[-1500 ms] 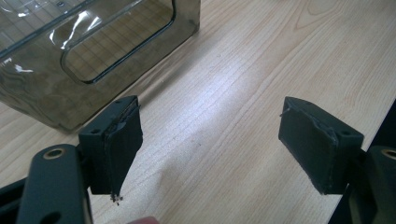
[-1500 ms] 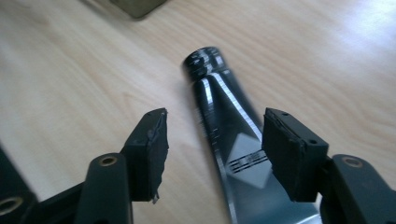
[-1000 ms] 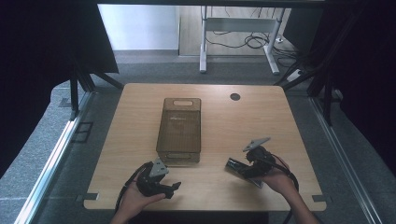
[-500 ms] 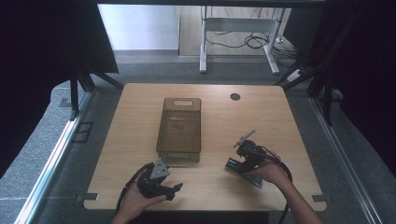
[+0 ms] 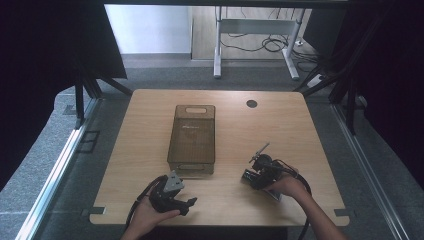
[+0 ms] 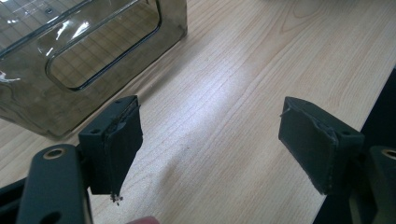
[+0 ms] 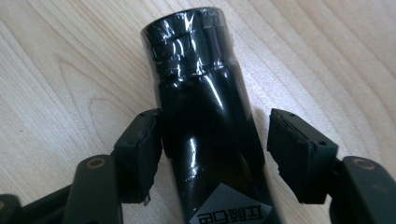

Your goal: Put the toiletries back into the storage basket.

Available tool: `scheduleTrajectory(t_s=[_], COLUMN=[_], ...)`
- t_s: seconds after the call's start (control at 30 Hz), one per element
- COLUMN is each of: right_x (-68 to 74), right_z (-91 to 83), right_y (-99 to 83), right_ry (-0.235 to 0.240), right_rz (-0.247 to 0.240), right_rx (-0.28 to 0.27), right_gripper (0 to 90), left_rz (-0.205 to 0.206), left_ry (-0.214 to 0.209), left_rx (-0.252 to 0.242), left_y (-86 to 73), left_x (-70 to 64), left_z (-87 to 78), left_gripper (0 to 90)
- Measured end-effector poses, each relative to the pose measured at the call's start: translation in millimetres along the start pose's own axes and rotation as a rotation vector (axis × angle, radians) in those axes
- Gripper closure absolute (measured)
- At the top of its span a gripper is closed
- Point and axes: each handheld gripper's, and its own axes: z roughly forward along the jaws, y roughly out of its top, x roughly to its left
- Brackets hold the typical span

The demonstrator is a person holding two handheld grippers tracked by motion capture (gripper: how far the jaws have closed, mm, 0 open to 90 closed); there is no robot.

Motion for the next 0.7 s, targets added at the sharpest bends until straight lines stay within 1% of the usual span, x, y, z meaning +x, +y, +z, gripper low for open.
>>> scheduleTrajectory(t_s=[0.03, 0.1, 0.13, 0.17, 0.23, 0.3, 0.4, 0.53, 0.7], right_x=[0.0, -0.1, -0.7, -0.3, 0.6, 0.3, 0.6, 0.3, -2.1], right_z=[0.0, 2.2, 3.5, 3.6, 3.3, 3.0, 3.1, 3.0, 2.0], right_y=[0.0, 0.5, 0.5, 0.8, 2.1, 3.1, 4.5, 6.5, 9.6], right_ry=[0.000, 0.000, -0.002, -0.006, -0.011, -0.016, -0.018, -0.015, -0.002], right_rz=[0.000, 0.000, -0.012, -0.017, -0.018, -0.018, -0.011, -0.014, 0.000], right_rx=[0.000, 0.020, 0.023, 0.024, 0.027, 0.035, 0.045, 0.061, 0.083], right_gripper=[38.6, 38.2, 37.8, 38.6, 43.3, 44.8, 45.3, 45.9, 46.4], left_rz=[0.000, -0.001, -0.001, -0.001, -0.001, 0.000, 0.001, 0.002, 0.000], left_ry=[0.001, 0.001, 0.001, 0.000, 0.000, 0.000, 0.000, 0.000, 0.000], left_rx=[0.001, 0.002, 0.002, 0.002, 0.002, 0.003, 0.005, 0.009, 0.011], left_y=[-0.1, -0.3, -0.3, -0.3, -0.3, -0.4, -0.4, -0.4, -0.9], left_x=[0.2, 0.4, 0.5, 0.4, 0.4, 0.2, -0.4, -0.5, -0.6], left_z=[0.2, 0.4, 0.5, 0.5, 0.6, 1.1, 1.9, 2.6, 4.3], left_gripper=[21.7, 21.7, 21.7, 21.7, 21.7, 21.7, 21.7, 21.7, 21.8])
